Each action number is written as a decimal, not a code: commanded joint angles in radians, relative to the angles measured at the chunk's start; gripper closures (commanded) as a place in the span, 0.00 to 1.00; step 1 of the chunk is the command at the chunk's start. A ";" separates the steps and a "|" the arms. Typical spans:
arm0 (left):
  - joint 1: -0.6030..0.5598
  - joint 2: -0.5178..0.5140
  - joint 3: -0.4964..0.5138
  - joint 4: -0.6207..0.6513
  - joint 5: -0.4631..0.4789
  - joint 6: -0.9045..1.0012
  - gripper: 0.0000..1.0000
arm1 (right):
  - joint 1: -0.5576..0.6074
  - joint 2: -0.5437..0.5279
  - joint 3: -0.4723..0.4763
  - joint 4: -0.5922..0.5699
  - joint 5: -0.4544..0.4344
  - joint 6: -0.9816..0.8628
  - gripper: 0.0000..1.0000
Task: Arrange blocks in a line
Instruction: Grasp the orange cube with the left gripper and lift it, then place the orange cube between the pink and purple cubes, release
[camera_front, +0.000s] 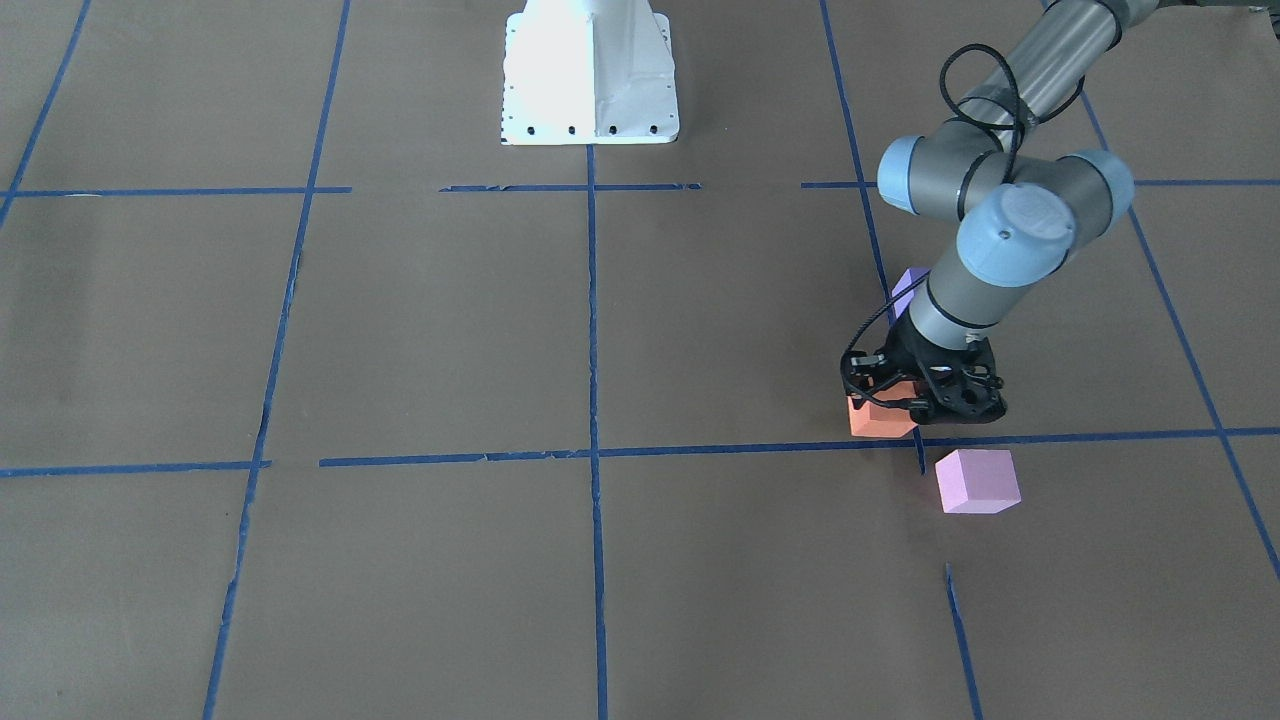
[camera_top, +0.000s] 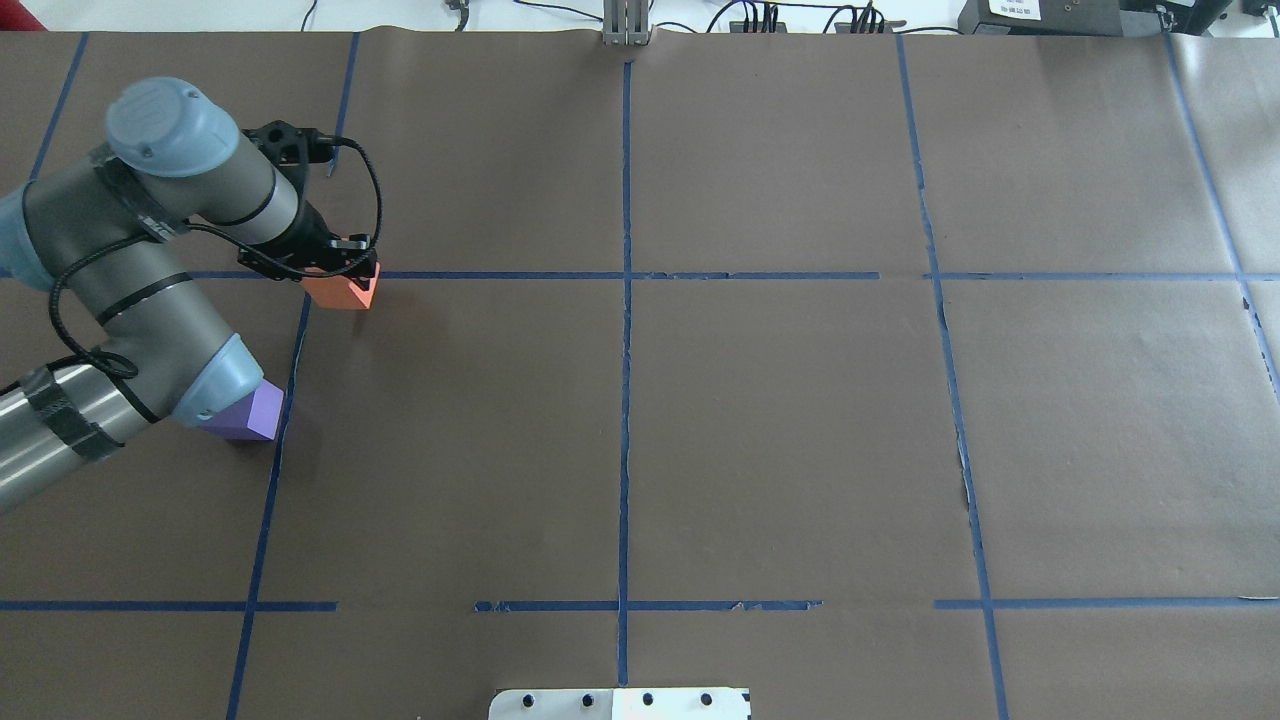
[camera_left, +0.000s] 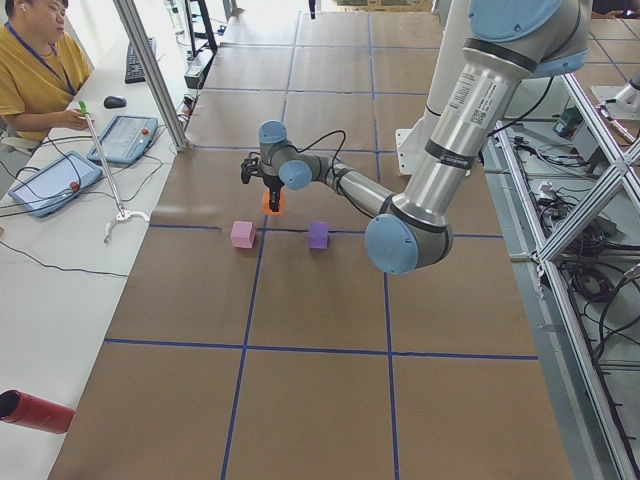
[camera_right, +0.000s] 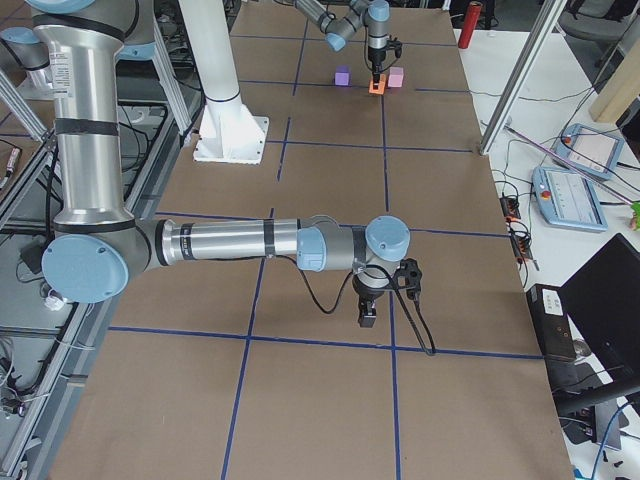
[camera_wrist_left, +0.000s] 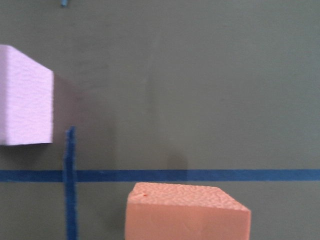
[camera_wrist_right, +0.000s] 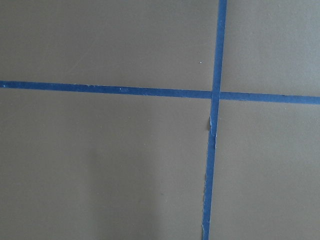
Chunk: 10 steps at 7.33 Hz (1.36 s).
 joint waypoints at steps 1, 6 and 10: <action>-0.033 0.058 0.004 0.001 -0.033 0.063 0.86 | 0.000 0.000 0.001 0.000 0.000 0.000 0.00; -0.027 0.097 0.009 -0.011 -0.033 0.050 0.00 | 0.000 0.000 0.000 0.000 0.000 0.000 0.00; -0.186 0.209 -0.162 0.045 -0.116 0.250 0.00 | 0.000 0.000 0.001 0.000 0.000 0.000 0.00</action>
